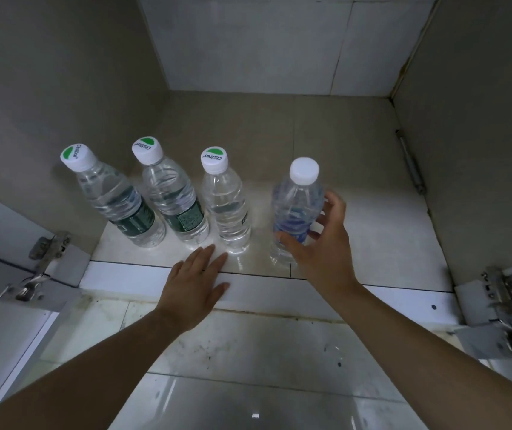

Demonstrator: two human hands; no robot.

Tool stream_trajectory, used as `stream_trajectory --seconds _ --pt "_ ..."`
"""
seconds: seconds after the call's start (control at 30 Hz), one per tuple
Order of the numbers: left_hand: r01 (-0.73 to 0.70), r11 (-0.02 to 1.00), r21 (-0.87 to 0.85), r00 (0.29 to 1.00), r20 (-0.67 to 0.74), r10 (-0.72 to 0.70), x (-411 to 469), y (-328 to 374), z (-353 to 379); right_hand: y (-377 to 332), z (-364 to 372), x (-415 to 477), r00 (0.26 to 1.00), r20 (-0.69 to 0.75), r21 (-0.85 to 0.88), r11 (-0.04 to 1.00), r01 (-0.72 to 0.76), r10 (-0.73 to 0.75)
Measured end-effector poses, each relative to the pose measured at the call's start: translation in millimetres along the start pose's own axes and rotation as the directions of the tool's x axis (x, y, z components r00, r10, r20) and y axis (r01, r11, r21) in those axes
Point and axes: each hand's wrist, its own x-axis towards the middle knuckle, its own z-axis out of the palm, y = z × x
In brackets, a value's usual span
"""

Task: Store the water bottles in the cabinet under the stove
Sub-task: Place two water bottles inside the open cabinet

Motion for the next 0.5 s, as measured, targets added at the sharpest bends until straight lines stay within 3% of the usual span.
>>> stream_trajectory --seconds 0.17,0.5 --pt "-0.031 0.996 0.084 0.990 0.137 0.019 -3.2 -2.3 -18.9 6.9 -3.6 -9.3 0.997 0.081 -0.084 0.996 0.020 -0.014" --pt "0.010 0.994 0.104 1.000 0.016 -0.012 -43.8 -13.5 -63.5 5.4 7.7 -47.7 0.984 0.164 -0.301 0.953 -0.012 0.064"
